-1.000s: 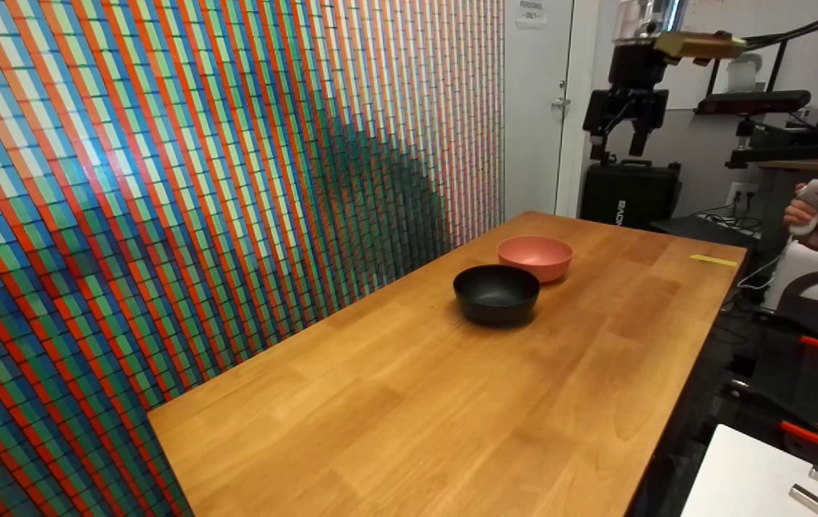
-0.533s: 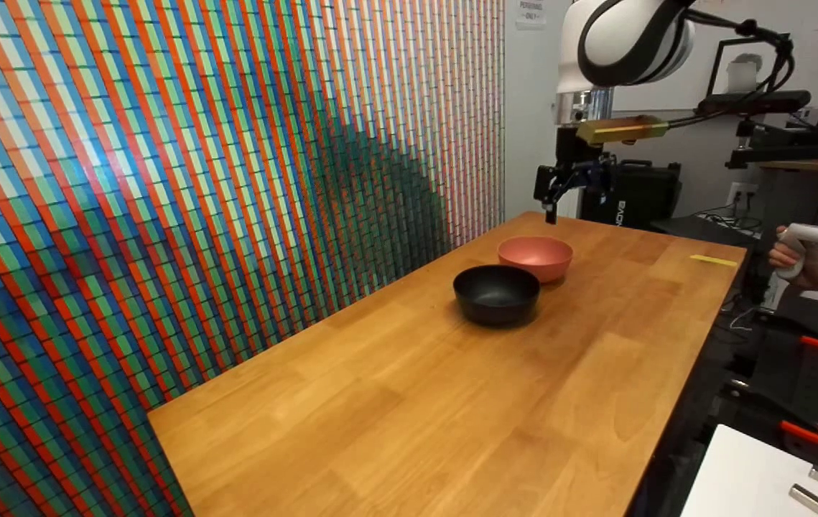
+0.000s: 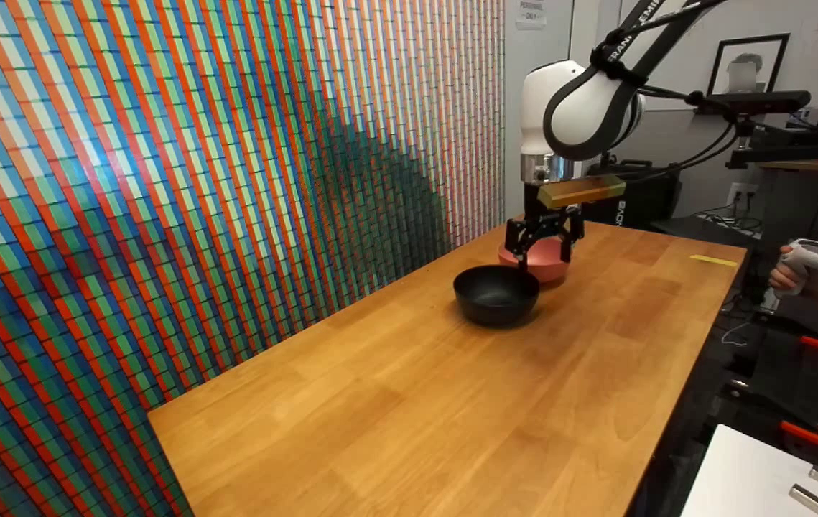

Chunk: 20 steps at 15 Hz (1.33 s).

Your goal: Put the left bowl in the right bowl

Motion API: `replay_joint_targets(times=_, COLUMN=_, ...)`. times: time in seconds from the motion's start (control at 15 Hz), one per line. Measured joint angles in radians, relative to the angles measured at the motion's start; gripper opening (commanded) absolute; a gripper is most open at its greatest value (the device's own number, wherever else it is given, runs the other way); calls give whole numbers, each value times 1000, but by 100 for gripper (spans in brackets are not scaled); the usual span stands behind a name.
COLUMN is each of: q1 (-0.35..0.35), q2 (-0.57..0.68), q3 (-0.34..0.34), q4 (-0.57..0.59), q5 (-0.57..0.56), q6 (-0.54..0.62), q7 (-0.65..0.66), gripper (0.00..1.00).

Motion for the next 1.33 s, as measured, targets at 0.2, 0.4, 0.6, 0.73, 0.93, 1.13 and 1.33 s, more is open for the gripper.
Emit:
replay_joint_targets(times=0.2, q1=42, q2=50, q3=-28, q4=14, q5=-31, q6=51, q7=35, gripper=100)
replay_joint_targets(times=0.4, q1=72, q2=89, q3=-58, q4=20, q5=-44, q6=74, q7=51, gripper=100)
replay_joint_targets(times=0.6, q1=84, q2=115, q3=-89, q4=21, q5=-52, q6=74, q7=58, gripper=66)
replay_joint_targets(times=0.73, q1=87, q2=126, q3=-106, q4=21, q5=-60, q6=74, q7=59, gripper=49)
replay_joint_targets(times=0.93, q1=90, q2=142, q3=-119, q4=27, q5=-65, q6=82, q7=59, gripper=27)
replay_joint_targets(times=1.13, q1=94, q2=158, q3=-119, q4=36, q5=-65, q6=96, q7=59, gripper=5)
replay_joint_targets(times=1.33, q1=99, q2=163, q3=-119, q4=43, q5=-65, q6=113, q7=59, gripper=6)
